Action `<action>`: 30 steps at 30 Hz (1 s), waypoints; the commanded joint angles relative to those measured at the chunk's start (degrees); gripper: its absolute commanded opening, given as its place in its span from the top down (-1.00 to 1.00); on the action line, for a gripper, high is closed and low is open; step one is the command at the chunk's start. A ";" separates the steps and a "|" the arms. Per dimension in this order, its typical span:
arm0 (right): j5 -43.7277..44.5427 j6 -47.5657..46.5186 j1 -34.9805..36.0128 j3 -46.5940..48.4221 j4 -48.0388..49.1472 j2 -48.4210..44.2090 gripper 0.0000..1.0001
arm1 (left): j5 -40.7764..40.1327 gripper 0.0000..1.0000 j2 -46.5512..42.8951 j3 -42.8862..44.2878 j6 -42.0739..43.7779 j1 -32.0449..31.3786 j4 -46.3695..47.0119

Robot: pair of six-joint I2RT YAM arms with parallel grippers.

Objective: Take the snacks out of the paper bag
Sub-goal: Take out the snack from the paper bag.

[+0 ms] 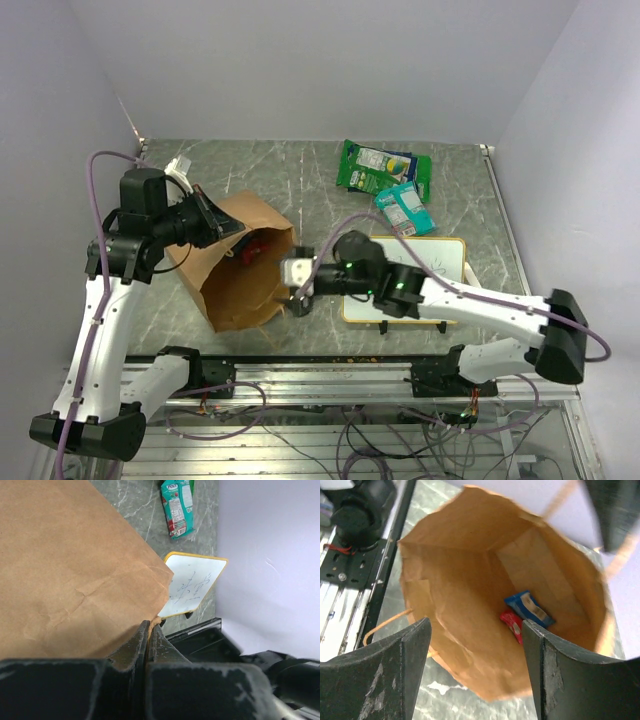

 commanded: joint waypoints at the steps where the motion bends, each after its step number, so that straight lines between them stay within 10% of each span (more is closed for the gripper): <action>1: 0.44 -12.70 4.46 0.76 5.11 7.70 -0.44 | 0.48 0.86 -0.64 -0.05 -2.14 -0.21 2.16; 30: 19.85 -10.01 4.31 6.43 25.24 36.70 -0.55 | 1.07 0.86 -4.92 -1.01 -1.88 -0.21 5.10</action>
